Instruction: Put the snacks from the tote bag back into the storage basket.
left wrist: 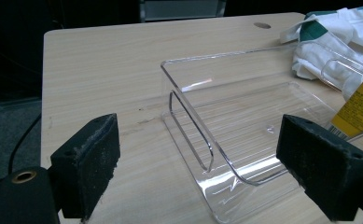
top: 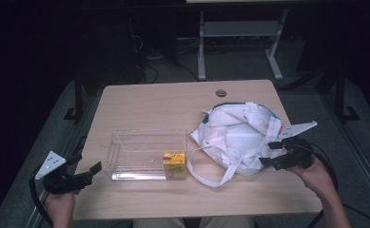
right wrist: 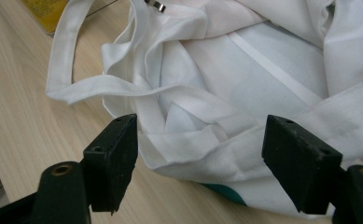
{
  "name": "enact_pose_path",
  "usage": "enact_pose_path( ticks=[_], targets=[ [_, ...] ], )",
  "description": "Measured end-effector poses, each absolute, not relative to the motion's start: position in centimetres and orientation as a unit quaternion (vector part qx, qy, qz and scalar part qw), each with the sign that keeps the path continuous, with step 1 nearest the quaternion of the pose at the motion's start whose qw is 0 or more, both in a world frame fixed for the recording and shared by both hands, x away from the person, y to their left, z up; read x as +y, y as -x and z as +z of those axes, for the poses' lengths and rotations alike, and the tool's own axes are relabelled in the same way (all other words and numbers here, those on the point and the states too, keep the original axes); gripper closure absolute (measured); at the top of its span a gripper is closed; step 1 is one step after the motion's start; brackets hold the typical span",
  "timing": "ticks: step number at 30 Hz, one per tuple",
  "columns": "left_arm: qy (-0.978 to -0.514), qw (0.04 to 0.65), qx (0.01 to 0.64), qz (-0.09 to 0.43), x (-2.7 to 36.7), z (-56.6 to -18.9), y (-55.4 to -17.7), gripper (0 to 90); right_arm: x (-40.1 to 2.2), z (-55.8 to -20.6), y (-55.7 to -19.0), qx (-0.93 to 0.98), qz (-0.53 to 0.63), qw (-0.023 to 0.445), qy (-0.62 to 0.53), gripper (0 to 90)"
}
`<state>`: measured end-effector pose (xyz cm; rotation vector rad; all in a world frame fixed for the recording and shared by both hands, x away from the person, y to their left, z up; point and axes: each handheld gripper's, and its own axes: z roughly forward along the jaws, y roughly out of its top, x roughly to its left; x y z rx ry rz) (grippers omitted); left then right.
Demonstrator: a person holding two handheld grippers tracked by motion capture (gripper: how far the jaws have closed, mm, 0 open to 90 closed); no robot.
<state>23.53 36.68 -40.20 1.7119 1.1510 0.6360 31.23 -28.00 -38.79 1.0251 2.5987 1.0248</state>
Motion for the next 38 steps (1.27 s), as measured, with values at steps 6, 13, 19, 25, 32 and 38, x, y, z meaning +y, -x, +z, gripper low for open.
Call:
enact_pose_path(
  ticks=[6, 13, 19, 25, 32, 38],
  targets=[
    [-0.700, 0.472, 0.469, 0.259, 36.7, -40.2, -23.5, 13.0, -28.6, -39.6, -30.6, 0.867, 0.345, 0.084, -0.350, 26.3],
    [-0.700, 0.474, 0.468, 0.257, 36.6, -40.3, -23.5, 13.0, -29.2, -40.4, -29.9, 0.863, 0.350, 0.090, -0.353, 26.2],
    [-0.701, 0.473, 0.467, 0.257, 36.6, -40.3, -23.5, 13.0, -29.5, -40.9, -29.3, 0.859, 0.354, 0.089, -0.360, 26.2],
    [-0.703, 0.473, 0.466, 0.256, 36.5, -40.3, -23.5, 13.0, -29.9, -41.3, -28.9, 0.854, 0.360, 0.092, -0.363, 26.2],
    [-0.709, 0.469, 0.460, 0.255, 35.9, -40.4, -23.7, 13.0, -30.1, -41.7, -28.2, 0.849, 0.368, 0.106, -0.363, 25.3],
    [-0.707, 0.474, 0.459, 0.255, 36.1, -40.4, -23.5, 13.0, -29.9, -41.7, -27.3, 0.836, 0.384, 0.136, -0.368, 24.0]
  ],
)
